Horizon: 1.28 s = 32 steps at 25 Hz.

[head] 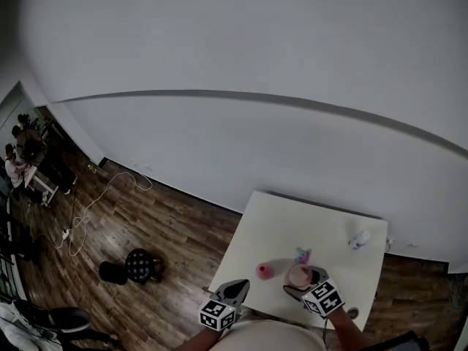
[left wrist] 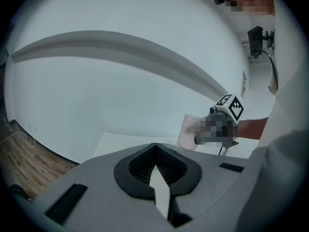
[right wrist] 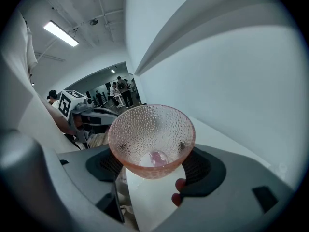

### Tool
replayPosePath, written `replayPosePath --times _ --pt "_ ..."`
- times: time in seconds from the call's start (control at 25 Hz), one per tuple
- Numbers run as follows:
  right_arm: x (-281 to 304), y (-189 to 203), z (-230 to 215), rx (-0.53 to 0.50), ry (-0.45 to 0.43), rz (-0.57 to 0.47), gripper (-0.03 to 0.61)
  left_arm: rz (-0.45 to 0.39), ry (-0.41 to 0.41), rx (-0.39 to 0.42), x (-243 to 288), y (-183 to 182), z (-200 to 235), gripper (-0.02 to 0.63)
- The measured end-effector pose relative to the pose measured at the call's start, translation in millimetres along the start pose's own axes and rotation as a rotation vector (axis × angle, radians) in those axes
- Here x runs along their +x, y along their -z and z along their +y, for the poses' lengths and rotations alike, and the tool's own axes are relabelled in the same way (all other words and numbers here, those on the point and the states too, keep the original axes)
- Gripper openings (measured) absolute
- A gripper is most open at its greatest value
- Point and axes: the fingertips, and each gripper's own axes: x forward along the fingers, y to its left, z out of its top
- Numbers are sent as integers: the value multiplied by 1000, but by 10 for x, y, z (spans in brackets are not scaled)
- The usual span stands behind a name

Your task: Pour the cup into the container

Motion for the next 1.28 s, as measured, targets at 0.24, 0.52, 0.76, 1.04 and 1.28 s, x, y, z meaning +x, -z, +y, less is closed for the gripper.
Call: replayPosePath --times 0.24,0.52,0.76,1.04,1.28 --pt "-116 83 -92 -14 31 -14 362 -20 -11 -20 57 21 -107 9" --pt "-158 94 -126 -40 48 -34 362 -44 -22 -46 152 -42 -167 9" --pt "-273 168 -121 -26 66 -44 362 -36 -6 -50 202 -66 -256 9" --pt "-401 313 -196 -22 94 -44 362 -40 3 -46 300 -90 -341 9" --pt "-470 445 -227 -17 98 -38 362 -41 13 -60 394 -22 -456 9"
